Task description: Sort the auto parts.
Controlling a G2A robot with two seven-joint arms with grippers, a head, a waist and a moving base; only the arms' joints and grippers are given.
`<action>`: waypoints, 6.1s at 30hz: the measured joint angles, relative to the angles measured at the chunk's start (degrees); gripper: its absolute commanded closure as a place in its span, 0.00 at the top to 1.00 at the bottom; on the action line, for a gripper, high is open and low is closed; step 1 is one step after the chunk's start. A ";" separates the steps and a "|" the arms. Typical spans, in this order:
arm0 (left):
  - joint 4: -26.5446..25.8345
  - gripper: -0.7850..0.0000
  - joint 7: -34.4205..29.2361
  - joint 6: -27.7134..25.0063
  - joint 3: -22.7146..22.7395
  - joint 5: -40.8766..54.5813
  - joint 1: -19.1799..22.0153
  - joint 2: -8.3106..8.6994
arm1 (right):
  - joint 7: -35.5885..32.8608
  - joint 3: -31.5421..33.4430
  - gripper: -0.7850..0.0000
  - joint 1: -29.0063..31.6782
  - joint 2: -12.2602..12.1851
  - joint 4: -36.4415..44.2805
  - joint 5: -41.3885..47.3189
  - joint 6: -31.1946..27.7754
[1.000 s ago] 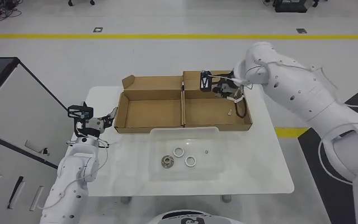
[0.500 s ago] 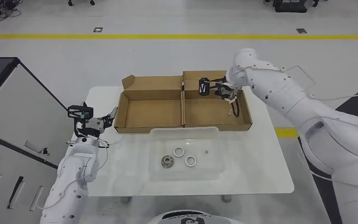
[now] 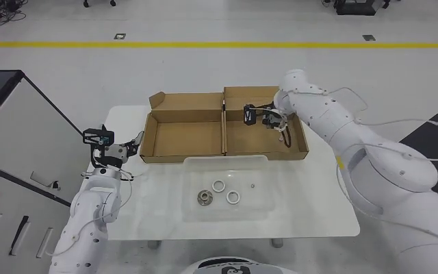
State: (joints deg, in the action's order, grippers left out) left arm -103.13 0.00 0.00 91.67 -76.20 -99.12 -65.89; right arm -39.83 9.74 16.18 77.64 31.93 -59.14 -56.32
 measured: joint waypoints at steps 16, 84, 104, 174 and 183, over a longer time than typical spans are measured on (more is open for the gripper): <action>0.00 1.00 0.00 0.00 0.00 0.00 0.00 0.00 | 4.56 0.00 0.00 2.82 6.61 -11.02 -7.12 -1.68; 0.00 1.00 0.00 0.00 0.00 0.00 0.00 0.00 | -0.02 0.00 1.00 -3.28 2.58 4.71 6.58 -1.68; 0.00 1.00 0.00 0.00 0.00 0.00 0.00 0.00 | -5.39 4.04 1.00 -2.06 -0.85 18.70 10.28 3.80; 0.00 1.00 0.00 0.00 0.00 0.00 0.00 0.00 | -47.31 16.15 1.00 18.01 -23.30 75.95 33.34 39.18; 0.00 1.00 0.00 0.00 0.00 0.00 0.00 0.00 | -47.39 9.95 1.00 17.26 -22.16 72.27 33.51 39.27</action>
State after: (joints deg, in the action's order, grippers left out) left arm -103.13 0.00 0.00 91.67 -76.20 -99.12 -65.89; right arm -87.22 19.69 33.44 55.48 104.20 -25.62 -17.06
